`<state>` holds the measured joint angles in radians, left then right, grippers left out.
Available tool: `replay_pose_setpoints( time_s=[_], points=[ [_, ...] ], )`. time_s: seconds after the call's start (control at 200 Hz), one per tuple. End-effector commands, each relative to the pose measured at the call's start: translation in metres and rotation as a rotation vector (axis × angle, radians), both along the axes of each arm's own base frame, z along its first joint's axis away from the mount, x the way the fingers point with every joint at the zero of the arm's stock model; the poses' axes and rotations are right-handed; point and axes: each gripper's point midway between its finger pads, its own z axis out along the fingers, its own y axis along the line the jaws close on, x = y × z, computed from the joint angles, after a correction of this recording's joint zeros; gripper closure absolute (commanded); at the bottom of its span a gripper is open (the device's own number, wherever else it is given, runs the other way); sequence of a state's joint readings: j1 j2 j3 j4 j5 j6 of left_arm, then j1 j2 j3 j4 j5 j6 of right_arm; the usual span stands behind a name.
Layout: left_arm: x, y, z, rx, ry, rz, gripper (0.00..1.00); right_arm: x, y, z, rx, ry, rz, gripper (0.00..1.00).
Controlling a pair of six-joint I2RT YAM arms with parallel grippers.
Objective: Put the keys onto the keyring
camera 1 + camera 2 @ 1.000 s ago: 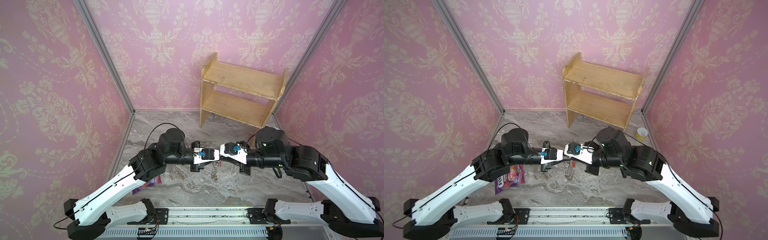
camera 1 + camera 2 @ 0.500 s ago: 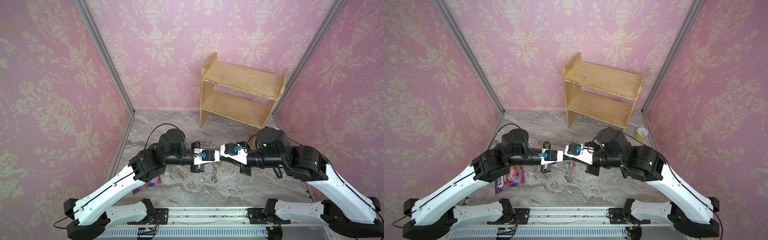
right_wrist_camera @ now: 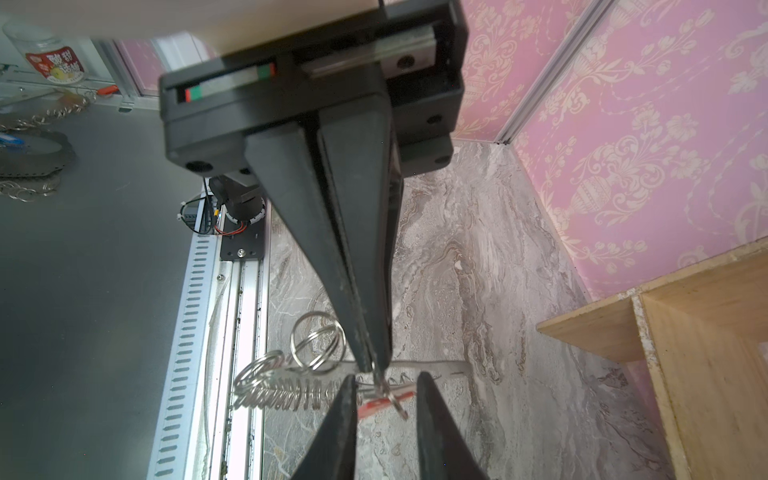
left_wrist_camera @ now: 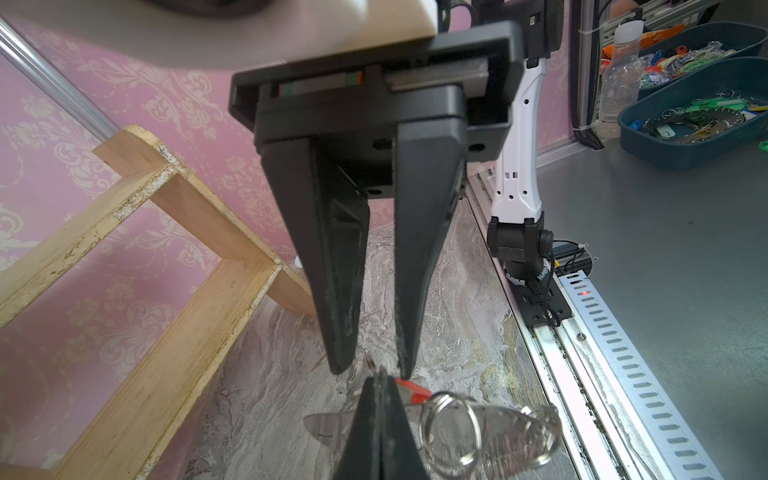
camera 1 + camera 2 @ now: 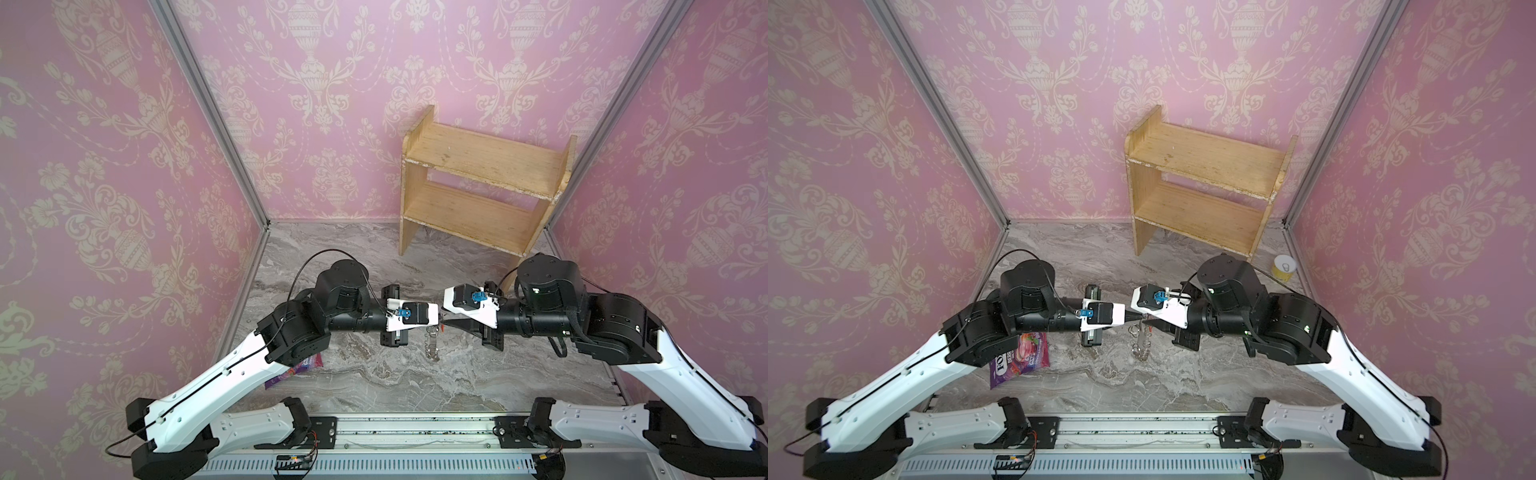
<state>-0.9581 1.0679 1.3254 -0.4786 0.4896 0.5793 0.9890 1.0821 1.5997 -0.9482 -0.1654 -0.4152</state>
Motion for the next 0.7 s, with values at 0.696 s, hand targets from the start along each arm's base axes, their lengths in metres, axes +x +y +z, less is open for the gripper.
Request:
replay_pose_setpoints(
  time_s=[0.696],
  points=[
    [-0.016, 0.009, 0.039, -0.127, -0.061, -0.039, 1.0, -0.003, -0.001, 0.011, 0.055, -0.041, 0.013, 0.75]
  ],
)
